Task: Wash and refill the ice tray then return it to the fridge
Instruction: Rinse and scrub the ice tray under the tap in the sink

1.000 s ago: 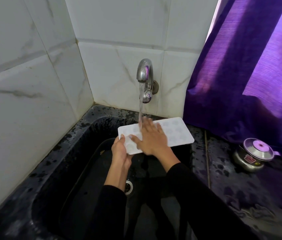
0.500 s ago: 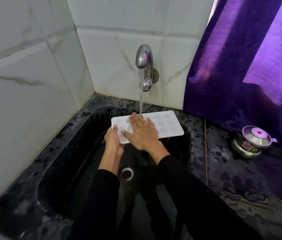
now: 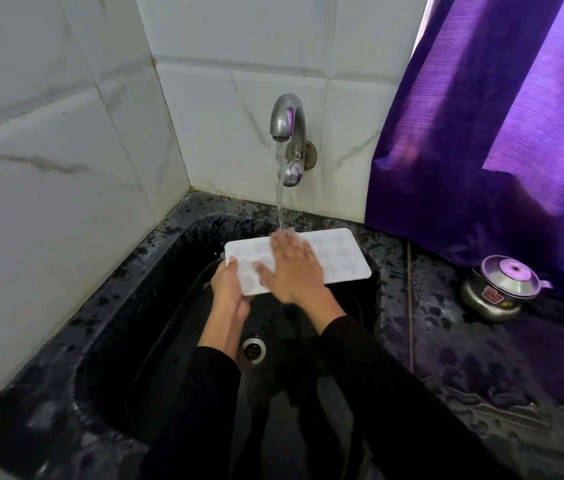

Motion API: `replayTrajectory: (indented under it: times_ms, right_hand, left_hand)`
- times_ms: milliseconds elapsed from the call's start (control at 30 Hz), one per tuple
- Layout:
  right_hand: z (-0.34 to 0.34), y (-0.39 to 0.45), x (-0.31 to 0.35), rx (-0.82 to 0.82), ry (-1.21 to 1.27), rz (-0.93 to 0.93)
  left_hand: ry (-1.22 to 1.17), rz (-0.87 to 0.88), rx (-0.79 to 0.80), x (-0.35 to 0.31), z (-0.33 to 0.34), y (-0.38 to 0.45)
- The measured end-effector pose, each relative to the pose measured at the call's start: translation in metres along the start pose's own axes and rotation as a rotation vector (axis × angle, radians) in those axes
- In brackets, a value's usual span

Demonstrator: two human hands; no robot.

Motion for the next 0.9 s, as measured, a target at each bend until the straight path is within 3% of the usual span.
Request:
replayTrajectory:
  times_ms: [100,167,233,333,400,533,767,900]
  right_hand:
    - [-0.005,-0.005,-0.060,0.028,0.085,0.330]
    - [-0.002,-0.012,-0.063,0.009,0.109,0.433]
    - [0.002,-0.012,-0.032,-0.050,0.065,0.338]
    - [0.013,-0.010,0.017,-0.046,0.045,0.044]
    - [0.013,-0.008,0.014,-0.016,0.035,-0.008]
    - [0.007,-0.007,-0.022,0.052,0.077,0.139]
    - [-0.023,-0.005,-0.061,0.062,0.353,0.366]
    - [-0.026,-0.014,-0.070,0.017,0.421,0.469]
  left_hand:
    - [0.005,0.007,-0.025,-0.004,-0.014,0.007]
    - [0.031,0.009,-0.022,-0.002,-0.010,0.004]
    - [0.038,0.011,-0.011,0.004,0.000,0.002]
    - [0.039,0.019,0.014,0.008,0.011,-0.004]
    - [0.017,-0.004,0.018,0.011,0.005,-0.002]
    - [-0.001,-0.004,0.051,0.012,-0.003,-0.002]
    - [-0.078,0.019,0.212,0.022,-0.002,-0.005]
    - [-0.079,0.006,0.220,0.027,0.001,-0.007]
Point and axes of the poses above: each hand's wrist, its own y-axis towards the middle knuckle, its own z-axis out of the palm, x = y × z, the point moved 9 cm from there along y, towards the middle knuckle, and after that the axes turned 8 degrees about y, right-handed, at the moved point
